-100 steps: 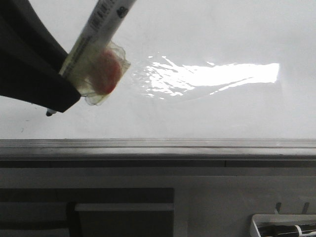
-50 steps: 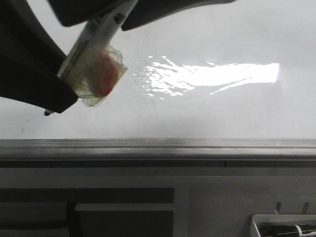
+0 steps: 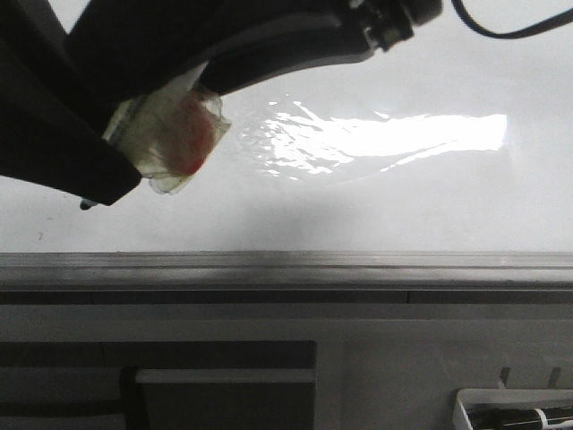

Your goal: Write number 5 on whiteboard

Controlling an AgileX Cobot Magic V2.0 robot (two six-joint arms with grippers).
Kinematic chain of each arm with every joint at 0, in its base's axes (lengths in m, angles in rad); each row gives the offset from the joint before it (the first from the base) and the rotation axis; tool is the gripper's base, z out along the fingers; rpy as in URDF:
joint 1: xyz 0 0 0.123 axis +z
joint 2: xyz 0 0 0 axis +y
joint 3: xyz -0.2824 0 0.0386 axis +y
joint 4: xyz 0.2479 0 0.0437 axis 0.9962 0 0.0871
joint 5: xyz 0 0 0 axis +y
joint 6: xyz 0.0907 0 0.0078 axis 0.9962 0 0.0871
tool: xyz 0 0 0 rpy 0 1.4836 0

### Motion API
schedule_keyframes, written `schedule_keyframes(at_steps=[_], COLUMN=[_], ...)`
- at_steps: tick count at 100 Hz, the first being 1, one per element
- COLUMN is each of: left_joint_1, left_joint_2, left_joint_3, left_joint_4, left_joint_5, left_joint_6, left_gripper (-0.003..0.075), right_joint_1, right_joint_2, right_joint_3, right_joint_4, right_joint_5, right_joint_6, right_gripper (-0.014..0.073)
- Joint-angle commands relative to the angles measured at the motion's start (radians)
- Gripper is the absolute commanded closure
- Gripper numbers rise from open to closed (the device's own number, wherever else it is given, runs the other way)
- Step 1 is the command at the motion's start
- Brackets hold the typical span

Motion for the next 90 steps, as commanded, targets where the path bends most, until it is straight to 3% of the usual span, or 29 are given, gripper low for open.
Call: schedule_keyframes(at_steps=[1, 18, 33, 47, 54, 60, 62, 67, 74, 80, 90], left_joint_1=[0.000, 0.000, 0.000, 0.000, 0.000, 0.000, 0.000, 0.000, 0.000, 0.006, 0.031], left_joint_2=[-0.019, -0.019, -0.023, -0.065, -0.100, -0.134, -0.142, -0.171, -0.208, -0.257, -0.348], left_joint_3=[-0.027, -0.027, -0.027, -0.027, -0.027, -0.027, -0.027, -0.027, -0.027, -0.027, -0.027], left_joint_4=[-0.030, -0.030, -0.030, -0.032, -0.032, -0.034, -0.034, -0.034, -0.024, -0.007, 0.036], left_joint_5=[-0.052, -0.052, -0.054, -0.083, -0.085, -0.076, -0.076, -0.076, -0.076, -0.074, -0.074], left_joint_6=[0.000, -0.001, -0.004, -0.122, -0.146, -0.175, -0.184, -0.230, -0.285, -0.361, -0.493], left_gripper=[0.0741, 0.0741, 0.0741, 0.0719, 0.0626, 0.0463, 0.0444, 0.0277, 0.0163, 0.0143, 0.0211], right_joint_1=[0.000, 0.000, 0.000, 0.000, 0.000, 0.000, 0.000, 0.000, 0.000, 0.000, 0.000], right_joint_2=[-0.018, -0.018, -0.018, -0.018, -0.020, -0.020, -0.020, -0.020, -0.032, -0.050, -0.106], right_joint_3=[-0.034, -0.034, -0.034, -0.034, -0.034, -0.034, -0.034, -0.034, -0.034, -0.032, -0.015], right_joint_4=[0.044, 0.037, 0.026, 0.023, 0.008, -0.014, -0.021, -0.023, -0.024, -0.031, -0.051], right_joint_5=[-0.021, -0.021, -0.017, -0.017, -0.017, -0.017, -0.015, -0.015, -0.021, -0.036, -0.101], right_joint_6=[-0.008, -0.008, -0.008, -0.008, -0.008, -0.008, -0.008, -0.008, -0.008, -0.008, -0.006], right_gripper=[0.0417, 0.0659, 0.0656, 0.0653, 0.0653, 0.0653, 0.0653, 0.0653, 0.0652, 0.0639, 0.0631])
